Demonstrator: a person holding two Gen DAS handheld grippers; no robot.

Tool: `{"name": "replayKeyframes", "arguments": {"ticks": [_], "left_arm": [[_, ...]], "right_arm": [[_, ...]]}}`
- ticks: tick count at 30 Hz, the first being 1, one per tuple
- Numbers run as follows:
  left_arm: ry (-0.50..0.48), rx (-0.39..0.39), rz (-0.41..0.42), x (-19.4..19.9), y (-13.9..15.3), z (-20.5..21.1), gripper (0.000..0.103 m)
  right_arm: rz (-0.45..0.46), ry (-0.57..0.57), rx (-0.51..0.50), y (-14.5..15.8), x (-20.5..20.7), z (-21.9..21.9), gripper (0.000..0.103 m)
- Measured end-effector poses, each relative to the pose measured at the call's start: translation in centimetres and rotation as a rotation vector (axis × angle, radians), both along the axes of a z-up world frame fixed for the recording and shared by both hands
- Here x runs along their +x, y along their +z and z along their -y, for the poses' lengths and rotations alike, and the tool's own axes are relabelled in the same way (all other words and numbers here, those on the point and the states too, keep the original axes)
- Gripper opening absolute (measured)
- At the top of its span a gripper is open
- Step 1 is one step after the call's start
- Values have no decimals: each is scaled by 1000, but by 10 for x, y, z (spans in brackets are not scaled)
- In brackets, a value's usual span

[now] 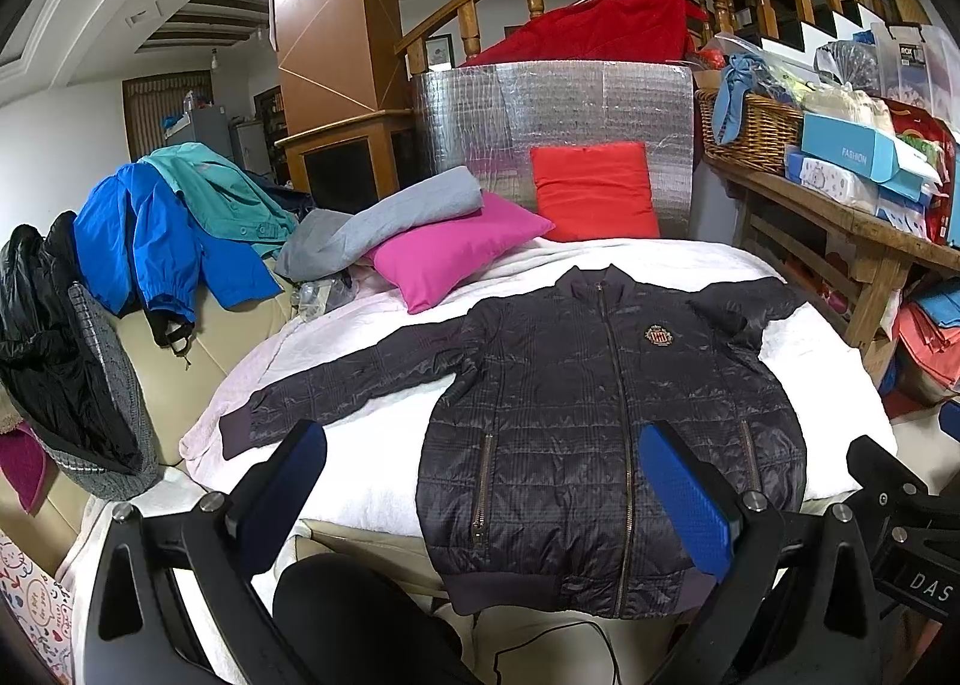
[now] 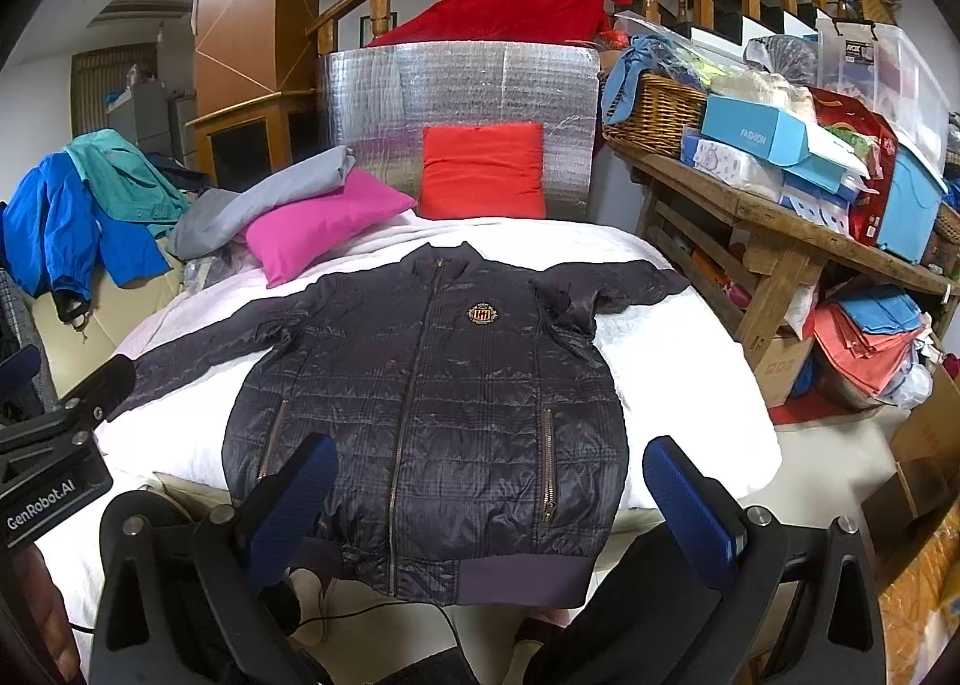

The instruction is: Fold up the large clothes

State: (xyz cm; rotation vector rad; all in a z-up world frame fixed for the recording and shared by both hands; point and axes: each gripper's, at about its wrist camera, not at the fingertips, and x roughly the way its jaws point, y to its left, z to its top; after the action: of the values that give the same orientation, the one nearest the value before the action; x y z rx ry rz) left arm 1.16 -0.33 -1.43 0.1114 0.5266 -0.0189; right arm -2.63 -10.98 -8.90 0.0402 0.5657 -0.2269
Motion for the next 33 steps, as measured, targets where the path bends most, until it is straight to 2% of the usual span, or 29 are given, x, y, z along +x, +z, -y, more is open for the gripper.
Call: {"name": "replayKeyframes", "arguments": {"ticks": [33], "left_arm": [[1,0,-11,0,-6,-4,103]], "right_arm": [[-21,9,4,-3,3,-1,103]]}}
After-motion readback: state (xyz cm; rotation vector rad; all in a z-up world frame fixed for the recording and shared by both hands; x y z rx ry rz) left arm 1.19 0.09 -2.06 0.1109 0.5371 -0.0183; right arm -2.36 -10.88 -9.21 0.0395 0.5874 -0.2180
